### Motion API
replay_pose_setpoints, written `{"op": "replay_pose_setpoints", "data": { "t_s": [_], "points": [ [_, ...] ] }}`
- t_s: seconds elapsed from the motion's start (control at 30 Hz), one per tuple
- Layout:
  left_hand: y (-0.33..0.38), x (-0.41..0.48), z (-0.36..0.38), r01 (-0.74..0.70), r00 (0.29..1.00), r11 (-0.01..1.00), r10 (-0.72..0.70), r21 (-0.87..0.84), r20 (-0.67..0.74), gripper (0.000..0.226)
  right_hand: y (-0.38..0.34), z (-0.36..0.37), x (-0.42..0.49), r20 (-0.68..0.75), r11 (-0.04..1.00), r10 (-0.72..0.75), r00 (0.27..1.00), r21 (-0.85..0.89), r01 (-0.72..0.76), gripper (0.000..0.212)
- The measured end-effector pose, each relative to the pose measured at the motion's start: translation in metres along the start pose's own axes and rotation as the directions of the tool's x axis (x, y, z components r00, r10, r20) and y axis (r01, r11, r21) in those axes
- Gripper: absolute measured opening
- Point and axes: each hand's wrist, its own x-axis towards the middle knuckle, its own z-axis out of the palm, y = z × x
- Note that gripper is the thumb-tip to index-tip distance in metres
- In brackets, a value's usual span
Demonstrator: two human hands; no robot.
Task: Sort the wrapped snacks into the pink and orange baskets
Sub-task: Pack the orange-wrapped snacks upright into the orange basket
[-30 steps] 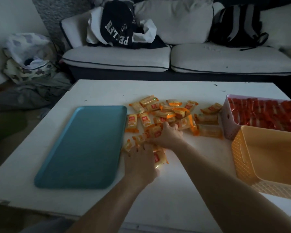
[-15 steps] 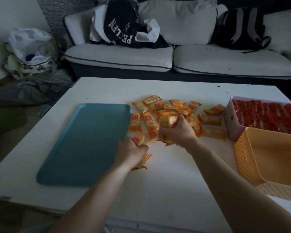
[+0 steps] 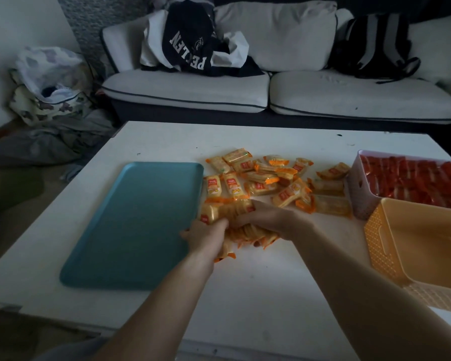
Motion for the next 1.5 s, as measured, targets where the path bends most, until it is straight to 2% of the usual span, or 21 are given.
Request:
{"op": "replay_pose_setpoints", "data": {
  "t_s": [0.1, 0.27, 0.4, 0.47, 0.53, 0.63, 0.77, 0.87, 0.93, 1.0, 1.07, 1.13, 1.17, 1.2, 1.27, 1.3, 1.33, 1.37, 1.43, 1.5],
  "points": [
    [-0.004, -0.002, -0.002, 0.047, 0.999, 0.985, -0.046, -0.165, 0.009, 0.062, 0.013, 0.007, -0.011, 0.058, 0.963, -0.018, 0.998, 0.27, 0.002, 0.056],
    [0.005, -0.029, -0.003, 0.01, 0.999, 0.962, 0.005, -0.273, 0.051, 0.048, 0.023, 0.019, -0.034, -0.058, 0.872, -0.061, 0.996, 0.483, 0.082, 0.044],
    [0.02, -0.06, 0.007, -0.046, 0.996, 0.958, 0.065, -0.283, 0.055, 0.043, 0.022, 0.013, -0.066, -0.17, 0.855, -0.059, 0.984, 0.501, 0.138, 0.035],
    [0.029, -0.077, 0.018, -0.113, 0.986, 0.952, 0.143, -0.284, 0.089, 0.036, 0.022, 0.0, -0.091, -0.257, 0.852, -0.068, 0.964, 0.487, 0.19, 0.039],
    [0.043, -0.1, 0.037, -0.17, 0.964, 0.938, 0.222, -0.303, 0.145, 0.035, 0.026, -0.022, -0.123, -0.363, 0.849, -0.086, 0.928, 0.461, 0.259, 0.041],
    [0.062, -0.133, 0.081, -0.213, 0.92, 0.907, 0.311, -0.363, 0.239, 0.032, 0.039, -0.063, -0.174, -0.478, 0.859, -0.147, 0.866, 0.373, 0.352, 0.026],
    [0.08, -0.186, 0.163, -0.235, 0.834, 0.904, 0.376, -0.356, 0.403, 0.046, 0.086, -0.122, -0.238, -0.625, 0.859, -0.131, 0.769, 0.316, 0.403, 0.027],
    [0.081, -0.208, 0.214, -0.296, 0.76, 0.91, 0.409, -0.291, 0.506, 0.033, 0.126, -0.15, -0.264, -0.658, 0.861, -0.015, 0.753, 0.374, 0.345, 0.022],
    [0.08, -0.209, 0.235, -0.355, 0.721, 0.917, 0.394, -0.184, 0.571, 0.048, 0.145, -0.164, -0.27, -0.644, 0.894, 0.069, 0.761, 0.378, 0.238, 0.03],
    [0.078, -0.2, 0.245, -0.421, 0.703, 0.903, 0.384, -0.085, 0.598, 0.067, 0.155, -0.178, -0.271, -0.649, 0.95, 0.092, 0.755, 0.284, 0.129, 0.032],
    [0.076, -0.193, 0.241, -0.486, 0.668, 0.87, 0.432, -0.085, 0.606, 0.063, 0.159, -0.192, -0.27, -0.738, 0.994, 0.089, 0.669, 0.109, -0.012, 0.022],
    [0.073, -0.189, 0.232, -0.6, 0.626, 0.797, 0.518, -0.064, 0.583, 0.039, 0.161, -0.204, -0.269, -0.818, 0.994, 0.073, 0.571, 0.011, -0.112, 0.016],
    [0.07, -0.185, 0.229, -0.693, 0.6, 0.721, 0.572, 0.006, 0.559, 0.028, 0.162, -0.208, -0.267, -0.835, 0.989, 0.067, 0.547, -0.016, -0.145, 0.015],
    [0.067, -0.182, 0.223, -0.799, 0.545, 0.591, 0.637, 0.109, 0.545, 0.02, 0.165, -0.21, -0.263, -0.841, 0.978, 0.061, 0.538, -0.057, -0.199, 0.014],
    [0.062, -0.174, 0.214, -0.914, 0.404, 0.288, 0.693, 0.284, 0.597, 0.019, 0.176, -0.211, -0.255, -0.815, 0.93, 0.072, 0.575, -0.153, -0.334, 0.017],
    [0.059, -0.171, 0.21, -0.932, 0.347, 0.172, 0.674, 0.319, 0.652, 0.023, 0.18, -0.209, -0.252, -0.786, 0.897, 0.097, 0.61, -0.196, -0.395, 0.02],
    [0.057, -0.168, 0.205, -0.939, 0.314, 0.103, 0.645, 0.327, 0.697, 0.029, 0.182, -0.206, -0.249, -0.767, 0.86, 0.112, 0.632, -0.244, -0.449, 0.02],
    [0.054, -0.165, 0.199, -0.942, 0.299, 0.071, 0.621, 0.328, 0.724, 0.033, 0.181, -0.203, -0.248, -0.762, 0.825, 0.103, 0.639, -0.293, -0.483, 0.018],
    [0.047, -0.158, 0.185, -0.945, 0.282, 0.045, 0.61, 0.323, 0.74, 0.035, 0.169, -0.192, -0.247, -0.792, 0.787, -0.015, 0.61, -0.385, -0.481, 0.016],
    [0.04, -0.151, 0.169, -0.943, 0.291, 0.052, 0.608, 0.329, 0.739, 0.033, 0.153, -0.175, -0.244, -0.769, 0.829, -0.148, 0.622, -0.439, -0.347, 0.01]
  ]
}}
